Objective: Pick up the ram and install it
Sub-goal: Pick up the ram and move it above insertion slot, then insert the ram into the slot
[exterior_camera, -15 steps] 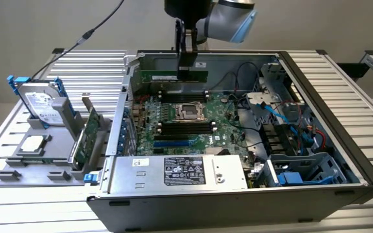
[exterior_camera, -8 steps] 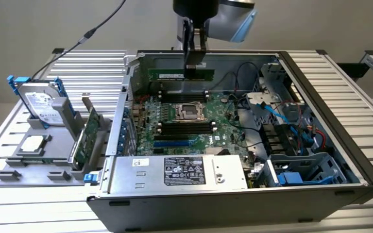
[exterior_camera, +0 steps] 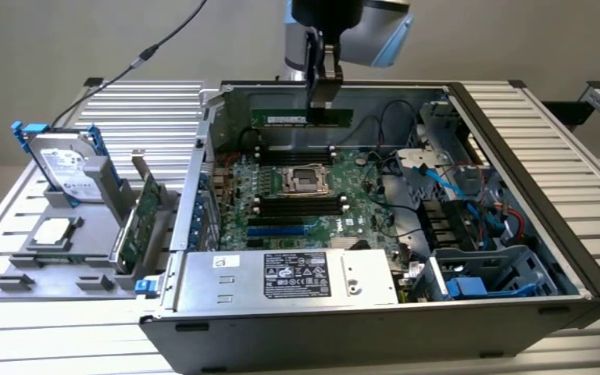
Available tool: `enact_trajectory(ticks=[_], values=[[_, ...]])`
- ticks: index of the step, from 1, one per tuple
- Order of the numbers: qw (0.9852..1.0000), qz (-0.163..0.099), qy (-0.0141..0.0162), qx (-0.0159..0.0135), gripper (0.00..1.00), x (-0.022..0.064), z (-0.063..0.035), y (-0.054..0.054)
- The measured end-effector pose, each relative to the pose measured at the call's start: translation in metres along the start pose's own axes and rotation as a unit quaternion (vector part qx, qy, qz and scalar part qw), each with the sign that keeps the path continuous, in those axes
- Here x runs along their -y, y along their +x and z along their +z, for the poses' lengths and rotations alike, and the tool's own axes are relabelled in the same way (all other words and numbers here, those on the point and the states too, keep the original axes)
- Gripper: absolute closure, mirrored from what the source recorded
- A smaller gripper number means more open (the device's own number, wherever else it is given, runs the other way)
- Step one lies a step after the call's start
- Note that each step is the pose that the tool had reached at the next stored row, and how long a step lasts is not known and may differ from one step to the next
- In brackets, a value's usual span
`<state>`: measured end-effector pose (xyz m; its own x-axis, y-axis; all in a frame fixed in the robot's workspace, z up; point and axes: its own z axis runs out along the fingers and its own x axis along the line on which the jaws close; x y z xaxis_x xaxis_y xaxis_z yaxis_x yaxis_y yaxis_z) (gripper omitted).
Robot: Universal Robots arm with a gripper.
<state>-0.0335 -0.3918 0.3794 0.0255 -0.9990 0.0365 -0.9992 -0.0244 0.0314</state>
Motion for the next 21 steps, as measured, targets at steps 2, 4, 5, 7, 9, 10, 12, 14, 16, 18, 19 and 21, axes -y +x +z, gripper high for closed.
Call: enact_trajectory(ticks=[2, 4, 5, 7, 9, 10, 12, 14, 16, 18, 19, 21], values=[[1.0, -0.004, 0.0024, -0.0012, 0.86, 0.0002, 0.0024, -0.003], [1.0, -0.007, 0.005, -0.0018, 0.86, 0.0004, 0.0048, -0.007], [0.9999, -0.008, 0.0055, -0.0018, 0.86, 0.0006, 0.0056, -0.009], [0.9999, -0.009, 0.0055, -0.0019, 0.86, 0.0017, 0.0068, -0.012], [0.9999, -0.01, 0.0056, -0.002, 0.86, 0.0038, 0.0075, -0.016], [0.9999, -0.01, 0.0056, -0.0019, 0.86, 0.0051, 0.0077, -0.018], [0.9999, -0.01, 0.0056, -0.0019, 0.86, 0.0079, 0.0077, -0.02], [0.9999, -0.01, 0.0056, -0.002, 0.86, 0.0085, 0.0077, -0.02], [0.9999, -0.01, 0.0056, -0.002, 0.86, 0.0085, 0.0077, -0.02], [0.9999, -0.01, 0.0056, -0.002, 0.86, 0.0085, 0.0077, -0.02], [0.9999, -0.01, 0.0056, -0.002, 0.86, 0.0085, 0.0077, -0.02], [0.9999, -0.01, 0.0056, -0.002, 0.86, 0.0085, 0.0077, -0.02]])
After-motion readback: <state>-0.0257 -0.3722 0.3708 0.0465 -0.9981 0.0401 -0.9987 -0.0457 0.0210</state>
